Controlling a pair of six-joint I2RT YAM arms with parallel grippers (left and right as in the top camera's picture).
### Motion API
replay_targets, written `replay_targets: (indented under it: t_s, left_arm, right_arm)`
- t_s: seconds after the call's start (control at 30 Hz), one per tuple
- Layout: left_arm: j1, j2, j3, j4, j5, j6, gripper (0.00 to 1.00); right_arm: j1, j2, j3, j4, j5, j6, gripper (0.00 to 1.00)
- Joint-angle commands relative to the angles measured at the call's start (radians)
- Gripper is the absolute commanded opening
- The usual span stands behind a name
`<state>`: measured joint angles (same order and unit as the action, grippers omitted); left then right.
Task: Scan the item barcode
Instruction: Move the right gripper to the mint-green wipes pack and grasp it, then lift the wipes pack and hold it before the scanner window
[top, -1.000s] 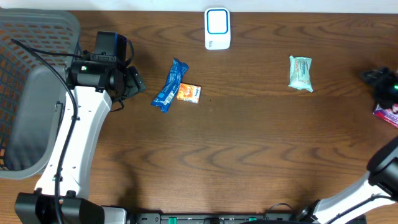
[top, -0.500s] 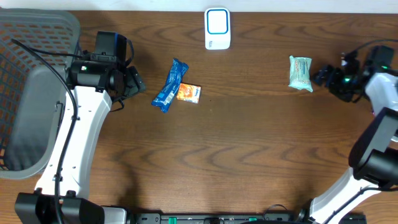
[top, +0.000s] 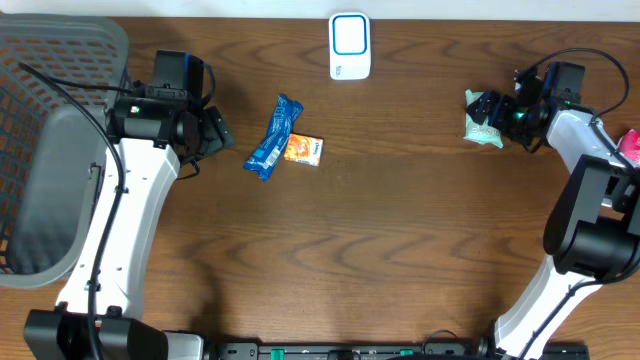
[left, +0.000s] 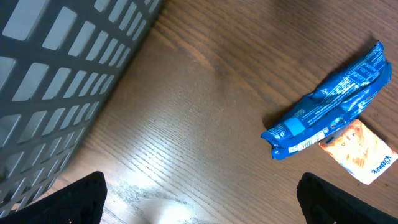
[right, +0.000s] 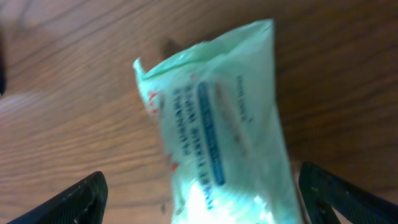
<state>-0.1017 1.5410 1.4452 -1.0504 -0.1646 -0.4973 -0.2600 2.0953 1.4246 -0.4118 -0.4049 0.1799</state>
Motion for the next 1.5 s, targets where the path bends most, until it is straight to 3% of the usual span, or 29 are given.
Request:
replay_targets:
  t_s: [0.0, 0.13, 0.27, 0.53, 0.57, 0.7, 0.93, 1.1, 1.27, 1.47]
  left_arm:
    - [0.0, -0.005, -0.003, -0.004, -0.02, -0.005, 0.98]
    - [0.0, -0.005, -0.003, -0.004, -0.02, -0.005, 0.98]
    - [0.0, -0.005, -0.003, -0.004, -0.02, -0.005, 0.98]
    - [0.0, -0.005, -0.003, -0.004, -0.02, -0.005, 0.98]
    - [0.0, -0.005, -0.003, -0.004, -0.02, -0.005, 0.98]
    - [0.0, -0.005, -0.003, -0.004, -0.02, -0.005, 0.98]
    - [0.0, -0.005, -0.003, -0.004, -0.02, -0.005, 0.98]
    - [0.0, -0.005, -0.003, -0.004, -0.02, -0.005, 0.98]
    - [0.0, -0.005, -0.003, -0.004, -0.02, -0.005, 0.98]
    - [0.0, -0.005, -0.003, -0.004, -0.02, -0.005, 0.98]
  right_arm:
    - [-0.01, 0.026, -0.001, 0.021, 0.096, 0.026, 0.94]
    - [-0.028, 0.032, -0.001, 0.05, 0.108, 0.027, 0.84]
    - [-0.026, 0.051, -0.001, 0.068, 0.103, 0.029, 0.59]
    - [0.006, 0.108, -0.001, 0.06, 0.013, 0.014, 0.5]
    - [0.016, 0.108, -0.001, 0.053, -0.041, 0.014, 0.34]
    - [0.027, 0.108, 0.0, 0.053, -0.189, 0.018, 0.01]
    - [0.091, 0.103, 0.005, 0.087, -0.383, 0.177, 0.01]
    - [0.177, 0.053, 0.045, 0.098, -0.365, 0.208, 0.01]
    - [0.297, -0.035, 0.114, 0.129, -0.107, 0.319, 0.01]
    - [0.46, -0.048, 0.171, 0.221, 0.227, 0.333, 0.01]
